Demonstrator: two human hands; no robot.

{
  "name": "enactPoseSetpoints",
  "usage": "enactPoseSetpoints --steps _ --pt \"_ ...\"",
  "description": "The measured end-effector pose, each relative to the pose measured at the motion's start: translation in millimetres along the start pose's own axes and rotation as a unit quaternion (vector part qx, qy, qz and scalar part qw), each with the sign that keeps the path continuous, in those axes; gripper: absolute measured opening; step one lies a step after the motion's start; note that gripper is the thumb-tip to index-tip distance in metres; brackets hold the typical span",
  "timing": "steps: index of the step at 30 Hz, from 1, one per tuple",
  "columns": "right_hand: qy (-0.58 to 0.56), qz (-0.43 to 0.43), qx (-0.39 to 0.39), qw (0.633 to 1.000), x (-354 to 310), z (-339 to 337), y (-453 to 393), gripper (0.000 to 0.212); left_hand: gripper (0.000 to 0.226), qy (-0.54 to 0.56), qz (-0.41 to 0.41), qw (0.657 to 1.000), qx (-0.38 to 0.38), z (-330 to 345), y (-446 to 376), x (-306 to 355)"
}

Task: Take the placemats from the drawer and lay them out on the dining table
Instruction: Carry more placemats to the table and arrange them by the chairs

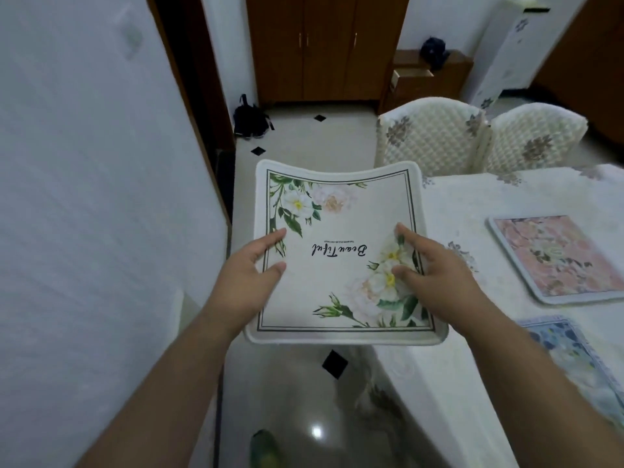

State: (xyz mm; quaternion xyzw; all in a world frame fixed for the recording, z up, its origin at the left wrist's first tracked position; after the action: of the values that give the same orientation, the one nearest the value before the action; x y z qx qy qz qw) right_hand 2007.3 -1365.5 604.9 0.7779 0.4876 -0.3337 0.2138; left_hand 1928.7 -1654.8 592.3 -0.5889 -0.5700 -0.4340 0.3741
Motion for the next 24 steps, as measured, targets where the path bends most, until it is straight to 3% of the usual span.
enactPoseSetpoints --steps 11,24 --pt "-0.028 0.068 0.066 0.995 -49 54 -151 0.066 0.051 -0.024 0.045 0.996 -0.073 -1 -220 9" --pt "-0.067 0.084 0.068 0.992 -71 92 -479 0.068 0.047 -0.01 0.036 0.996 -0.076 71 -535 67"
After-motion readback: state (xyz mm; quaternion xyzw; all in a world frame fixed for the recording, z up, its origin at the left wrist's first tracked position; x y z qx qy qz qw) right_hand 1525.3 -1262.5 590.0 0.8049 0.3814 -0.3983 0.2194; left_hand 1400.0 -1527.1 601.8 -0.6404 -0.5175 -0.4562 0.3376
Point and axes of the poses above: each hand's wrist, its own y-axis away from the middle knuckle, its own z-axis out of the palm, x = y × z, the point moved 3 cm from there along -y, towards the middle knuckle, and after that the axes turned 10 degrees about x, right-handed, at the moved point
